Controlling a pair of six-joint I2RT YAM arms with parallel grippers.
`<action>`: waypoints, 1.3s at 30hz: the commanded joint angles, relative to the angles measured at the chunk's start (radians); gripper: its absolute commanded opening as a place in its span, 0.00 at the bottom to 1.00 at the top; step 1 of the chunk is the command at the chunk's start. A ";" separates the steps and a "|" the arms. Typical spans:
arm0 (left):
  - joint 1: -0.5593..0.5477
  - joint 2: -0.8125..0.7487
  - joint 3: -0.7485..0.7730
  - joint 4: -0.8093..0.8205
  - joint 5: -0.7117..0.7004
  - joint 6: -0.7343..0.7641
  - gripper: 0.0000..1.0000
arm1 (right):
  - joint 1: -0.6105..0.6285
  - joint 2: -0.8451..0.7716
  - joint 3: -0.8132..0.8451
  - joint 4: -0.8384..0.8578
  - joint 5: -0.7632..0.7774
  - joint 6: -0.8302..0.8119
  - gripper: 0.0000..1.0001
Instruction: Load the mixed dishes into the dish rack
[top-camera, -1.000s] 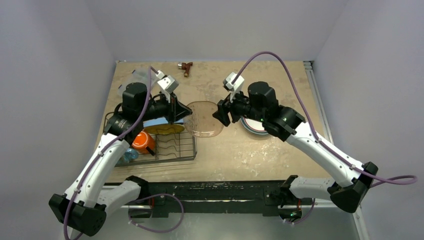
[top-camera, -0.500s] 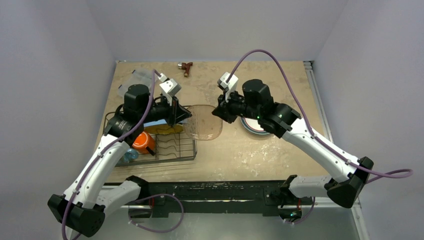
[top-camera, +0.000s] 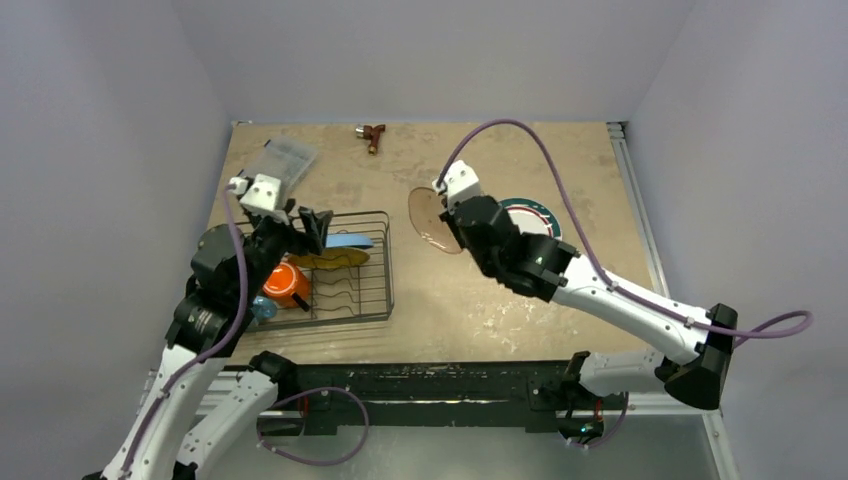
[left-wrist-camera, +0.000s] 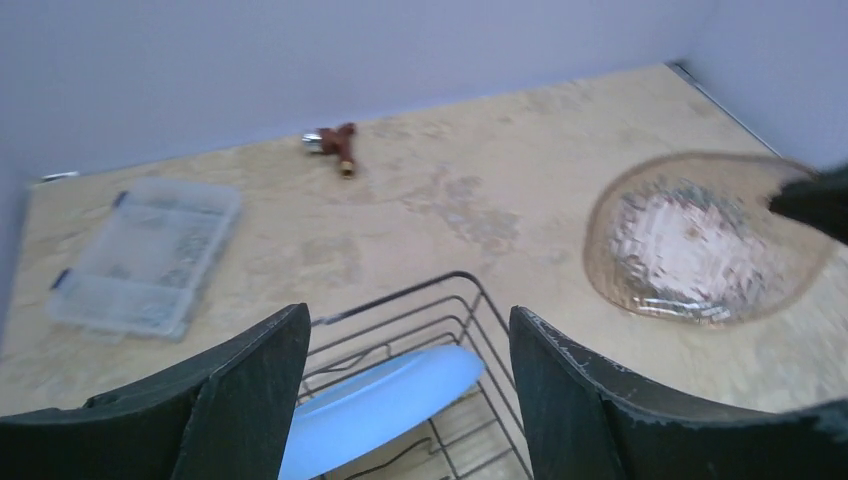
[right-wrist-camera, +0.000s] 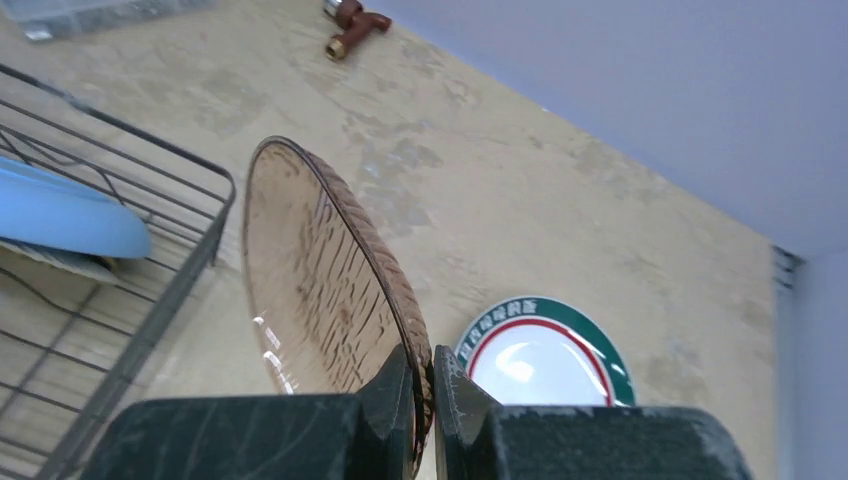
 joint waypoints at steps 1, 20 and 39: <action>0.003 -0.098 -0.047 0.079 -0.402 -0.038 0.73 | 0.193 -0.023 -0.087 0.219 0.570 -0.282 0.00; 0.078 -0.176 -0.097 0.118 -0.442 -0.094 0.73 | 0.555 0.121 -0.150 0.742 0.022 -0.985 0.00; 0.113 -0.173 -0.086 0.110 -0.397 -0.116 0.73 | 0.513 0.525 0.044 0.948 0.072 -1.097 0.00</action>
